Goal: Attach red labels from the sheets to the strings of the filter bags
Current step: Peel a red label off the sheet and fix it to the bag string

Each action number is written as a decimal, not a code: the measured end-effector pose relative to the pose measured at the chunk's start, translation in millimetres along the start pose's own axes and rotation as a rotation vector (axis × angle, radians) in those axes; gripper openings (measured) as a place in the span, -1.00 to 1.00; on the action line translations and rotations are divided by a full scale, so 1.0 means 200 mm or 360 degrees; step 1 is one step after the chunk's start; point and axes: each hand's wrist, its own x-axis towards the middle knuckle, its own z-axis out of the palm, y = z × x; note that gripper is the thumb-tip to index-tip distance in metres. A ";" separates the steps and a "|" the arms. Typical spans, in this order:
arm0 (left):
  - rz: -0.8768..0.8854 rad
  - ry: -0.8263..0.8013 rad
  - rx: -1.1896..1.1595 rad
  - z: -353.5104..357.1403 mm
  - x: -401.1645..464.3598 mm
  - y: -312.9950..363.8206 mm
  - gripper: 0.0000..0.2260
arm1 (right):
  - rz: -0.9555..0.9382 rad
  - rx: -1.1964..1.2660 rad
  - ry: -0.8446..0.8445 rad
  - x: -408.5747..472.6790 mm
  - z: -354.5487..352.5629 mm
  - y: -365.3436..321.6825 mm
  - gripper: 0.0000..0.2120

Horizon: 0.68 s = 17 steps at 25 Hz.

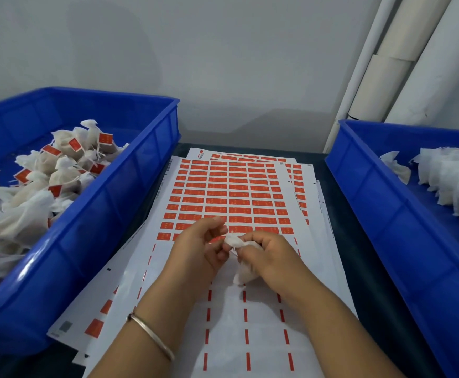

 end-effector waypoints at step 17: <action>0.1284 -0.0348 0.1588 -0.02 -0.05 -0.04 -0.84 | 0.0513 0.1986 -0.0524 0.04 -0.08 0.06 -0.48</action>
